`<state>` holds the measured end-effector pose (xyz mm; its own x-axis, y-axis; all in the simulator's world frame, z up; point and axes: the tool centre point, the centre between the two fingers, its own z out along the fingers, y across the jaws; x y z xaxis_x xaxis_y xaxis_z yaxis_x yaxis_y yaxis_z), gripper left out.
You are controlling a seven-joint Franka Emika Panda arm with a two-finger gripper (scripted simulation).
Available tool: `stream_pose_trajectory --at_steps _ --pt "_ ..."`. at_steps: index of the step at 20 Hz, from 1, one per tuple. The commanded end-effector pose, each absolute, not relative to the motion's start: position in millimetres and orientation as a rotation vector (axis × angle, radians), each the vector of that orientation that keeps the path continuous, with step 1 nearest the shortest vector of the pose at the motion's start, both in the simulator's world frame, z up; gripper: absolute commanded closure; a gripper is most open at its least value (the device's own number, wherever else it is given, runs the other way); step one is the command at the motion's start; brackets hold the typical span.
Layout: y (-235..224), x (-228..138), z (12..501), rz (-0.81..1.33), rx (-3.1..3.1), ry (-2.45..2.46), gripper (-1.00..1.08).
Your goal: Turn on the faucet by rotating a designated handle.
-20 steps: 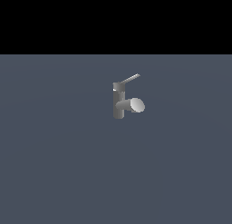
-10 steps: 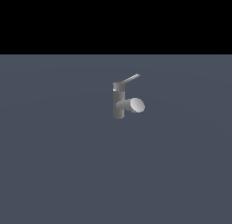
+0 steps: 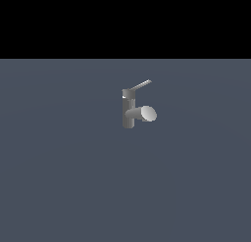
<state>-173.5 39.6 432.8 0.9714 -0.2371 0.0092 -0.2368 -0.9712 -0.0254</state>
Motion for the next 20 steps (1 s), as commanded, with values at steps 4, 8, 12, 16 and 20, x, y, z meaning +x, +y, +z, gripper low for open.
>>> stream_pose_trajectory --at_steps 4,8,12,16,20 --pt "47.4 -132.8 403.1 -0.016 -3.063 0.578 1.08" --pt "49.2 -103.3 382.3 -0.015 -3.033 0.723 1.08" --pt "48.2 -74.4 361.9 -0.013 -2.997 0.863 1.08" --pt "44.3 -45.8 341.7 -0.012 -2.956 1.001 1.08" --pt "37.4 -17.6 321.3 -0.010 -2.908 1.138 1.08"
